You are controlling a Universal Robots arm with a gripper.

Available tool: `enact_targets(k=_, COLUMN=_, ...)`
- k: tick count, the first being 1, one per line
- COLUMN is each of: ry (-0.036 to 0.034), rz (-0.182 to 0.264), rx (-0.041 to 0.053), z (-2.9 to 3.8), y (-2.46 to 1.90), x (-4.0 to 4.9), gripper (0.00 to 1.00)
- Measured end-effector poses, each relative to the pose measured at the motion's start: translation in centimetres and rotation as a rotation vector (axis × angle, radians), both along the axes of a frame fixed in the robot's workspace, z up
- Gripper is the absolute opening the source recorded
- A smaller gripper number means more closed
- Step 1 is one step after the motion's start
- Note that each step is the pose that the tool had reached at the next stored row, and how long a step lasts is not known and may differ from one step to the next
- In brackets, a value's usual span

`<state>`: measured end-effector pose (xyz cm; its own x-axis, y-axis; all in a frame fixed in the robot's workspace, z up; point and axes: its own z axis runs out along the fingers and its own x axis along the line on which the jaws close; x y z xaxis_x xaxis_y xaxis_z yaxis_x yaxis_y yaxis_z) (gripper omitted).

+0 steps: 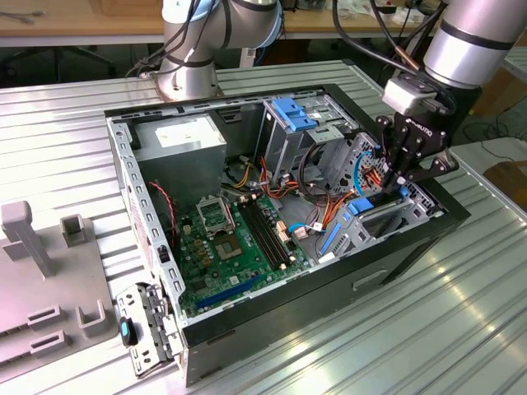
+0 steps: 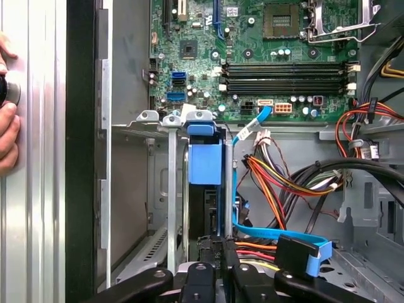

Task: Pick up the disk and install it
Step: 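Insert the first disk wire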

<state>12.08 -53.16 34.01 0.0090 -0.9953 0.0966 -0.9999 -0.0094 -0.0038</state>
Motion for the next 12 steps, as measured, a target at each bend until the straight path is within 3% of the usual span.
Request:
enact_targets(k=5, ry=0.0, rz=0.0, rx=0.0077, z=-0.29, y=-0.09, x=0.0, gripper=0.17)
enact_targets(k=11, ry=-0.0002, rz=0.0, rx=0.0099, z=-0.35, y=-0.12, x=0.0, gripper=0.17)
enact_targets(k=12, ry=0.0, rz=0.0, rx=0.0101, z=-0.29, y=-0.13, x=0.0, gripper=0.25)
